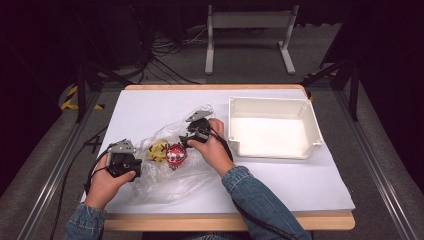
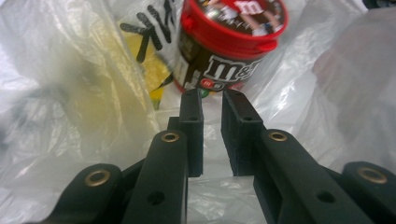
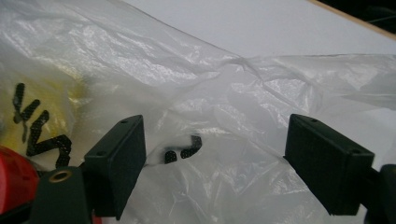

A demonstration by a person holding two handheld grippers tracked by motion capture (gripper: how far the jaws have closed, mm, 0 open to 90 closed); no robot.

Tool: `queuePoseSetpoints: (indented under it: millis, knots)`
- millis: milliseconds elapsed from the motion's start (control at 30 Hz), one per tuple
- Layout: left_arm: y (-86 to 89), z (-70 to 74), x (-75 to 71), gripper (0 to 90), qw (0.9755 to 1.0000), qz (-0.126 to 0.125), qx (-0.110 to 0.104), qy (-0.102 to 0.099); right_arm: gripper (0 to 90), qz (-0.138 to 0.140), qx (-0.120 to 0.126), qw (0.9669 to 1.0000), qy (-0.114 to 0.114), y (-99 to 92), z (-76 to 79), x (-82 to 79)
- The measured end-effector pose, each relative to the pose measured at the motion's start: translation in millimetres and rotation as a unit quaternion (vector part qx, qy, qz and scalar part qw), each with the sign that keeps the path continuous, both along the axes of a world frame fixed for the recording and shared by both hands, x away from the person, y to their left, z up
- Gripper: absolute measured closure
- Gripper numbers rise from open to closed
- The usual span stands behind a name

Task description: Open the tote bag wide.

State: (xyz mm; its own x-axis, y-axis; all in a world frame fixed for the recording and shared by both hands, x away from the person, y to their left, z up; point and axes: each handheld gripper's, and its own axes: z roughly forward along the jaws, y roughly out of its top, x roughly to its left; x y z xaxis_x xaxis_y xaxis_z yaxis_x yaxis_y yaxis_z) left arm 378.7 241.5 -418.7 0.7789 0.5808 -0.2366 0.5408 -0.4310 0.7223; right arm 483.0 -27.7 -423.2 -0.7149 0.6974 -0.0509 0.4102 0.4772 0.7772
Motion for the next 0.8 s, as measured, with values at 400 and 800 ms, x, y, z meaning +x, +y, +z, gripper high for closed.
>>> queuePoseSetpoints:
  millis: [400, 800]
  knots:
    - [8.0, -3.6, 2.5, 75.9, 0.9998, 0.015, 0.0, 0.011, 19.7, -0.022, -0.061, 0.9977, 0.018, -10.2, -14.0, -1.7]
    - [12.7, 14.8, -2.1, 48.8, 0.9984, 0.017, -0.044, -0.031, 17.8, -0.008, -0.016, 0.9998, 0.002, -26.3, 1.2, -8.7]
